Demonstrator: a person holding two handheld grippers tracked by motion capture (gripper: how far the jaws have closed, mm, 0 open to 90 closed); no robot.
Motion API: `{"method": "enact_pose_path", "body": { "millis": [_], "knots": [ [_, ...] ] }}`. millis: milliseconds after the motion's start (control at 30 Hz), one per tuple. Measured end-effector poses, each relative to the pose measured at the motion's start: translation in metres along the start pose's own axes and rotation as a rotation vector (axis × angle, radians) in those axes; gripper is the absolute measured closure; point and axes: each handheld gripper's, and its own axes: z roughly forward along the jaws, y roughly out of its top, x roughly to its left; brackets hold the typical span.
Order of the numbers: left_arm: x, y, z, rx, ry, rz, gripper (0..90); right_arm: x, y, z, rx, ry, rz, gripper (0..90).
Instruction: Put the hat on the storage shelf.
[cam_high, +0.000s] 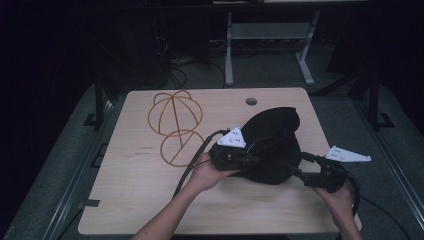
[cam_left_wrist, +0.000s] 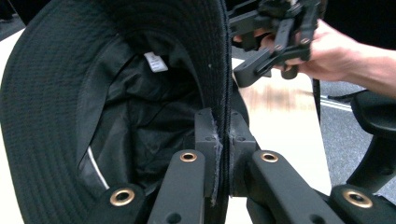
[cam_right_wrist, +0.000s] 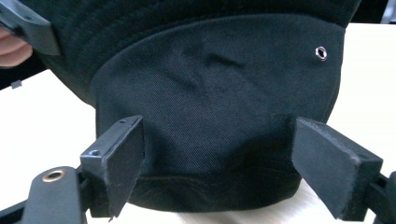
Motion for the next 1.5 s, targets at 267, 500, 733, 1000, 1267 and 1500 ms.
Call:
{"method": "enact_pose_path", "body": {
  "millis": [267,500,733,1000,1267,1500],
  "knots": [
    [0.0,0.002,0.001,-0.008,-0.02,-0.006,86.1,-0.005,-0.005,0.021,0.032,0.037,0.04,20.6],
    [0.0,0.002,0.005,0.004,-0.021,-0.002,86.1,-0.003,-0.009,0.033,0.051,0.086,0.033,47.9],
    [0.001,0.002,0.003,-0.003,-0.021,-0.009,86.1,-0.001,-0.016,0.04,0.062,0.081,0.004,79.0],
    [0.002,-0.001,-0.002,0.008,-0.005,-0.002,85.9,0.002,-0.016,0.033,0.048,0.066,-0.008,88.0],
    [0.002,-0.003,-0.011,0.02,0.034,0.012,82.2,0.007,-0.012,0.016,0.009,0.031,-0.038,88.5],
    [-0.003,-0.005,-0.023,0.034,0.069,0.026,67.3,0.011,-0.006,-0.001,-0.025,0.002,-0.062,88.7]
  ]
}}
